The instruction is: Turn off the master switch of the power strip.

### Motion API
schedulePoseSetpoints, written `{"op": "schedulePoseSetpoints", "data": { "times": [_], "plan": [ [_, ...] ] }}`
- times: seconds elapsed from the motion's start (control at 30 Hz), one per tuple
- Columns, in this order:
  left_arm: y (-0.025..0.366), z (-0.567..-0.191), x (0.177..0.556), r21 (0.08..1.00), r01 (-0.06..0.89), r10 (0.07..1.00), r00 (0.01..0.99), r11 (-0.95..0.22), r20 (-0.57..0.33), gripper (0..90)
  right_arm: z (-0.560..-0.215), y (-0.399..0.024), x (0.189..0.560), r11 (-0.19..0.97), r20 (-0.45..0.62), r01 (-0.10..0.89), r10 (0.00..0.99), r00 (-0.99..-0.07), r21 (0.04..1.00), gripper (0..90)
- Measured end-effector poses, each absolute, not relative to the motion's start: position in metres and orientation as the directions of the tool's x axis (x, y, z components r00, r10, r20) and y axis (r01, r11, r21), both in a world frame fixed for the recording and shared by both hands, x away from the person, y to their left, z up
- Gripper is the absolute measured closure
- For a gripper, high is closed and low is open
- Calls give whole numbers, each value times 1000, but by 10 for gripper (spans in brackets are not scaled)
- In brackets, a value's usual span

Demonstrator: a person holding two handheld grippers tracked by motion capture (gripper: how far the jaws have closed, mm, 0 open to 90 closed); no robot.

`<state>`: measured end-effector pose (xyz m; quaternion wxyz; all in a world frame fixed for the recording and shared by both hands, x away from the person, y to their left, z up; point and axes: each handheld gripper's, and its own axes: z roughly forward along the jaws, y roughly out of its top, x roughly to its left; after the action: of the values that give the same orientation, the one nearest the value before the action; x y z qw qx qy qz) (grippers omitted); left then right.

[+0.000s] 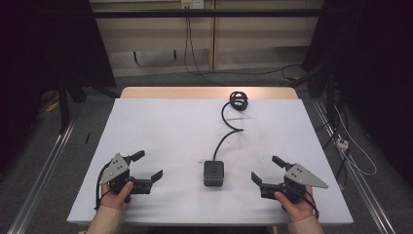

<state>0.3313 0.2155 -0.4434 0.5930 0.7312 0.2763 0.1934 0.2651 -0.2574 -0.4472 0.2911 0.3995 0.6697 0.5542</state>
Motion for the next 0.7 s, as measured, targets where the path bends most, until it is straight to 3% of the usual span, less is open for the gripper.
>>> {"op": "schedulePoseSetpoints", "data": {
  "times": [0.7],
  "plan": [
    [215,-444,331,973,177,634,772,-150,-42,35,-444,-243,278,84,54,223,834,-549,971,53]
  ]
}}
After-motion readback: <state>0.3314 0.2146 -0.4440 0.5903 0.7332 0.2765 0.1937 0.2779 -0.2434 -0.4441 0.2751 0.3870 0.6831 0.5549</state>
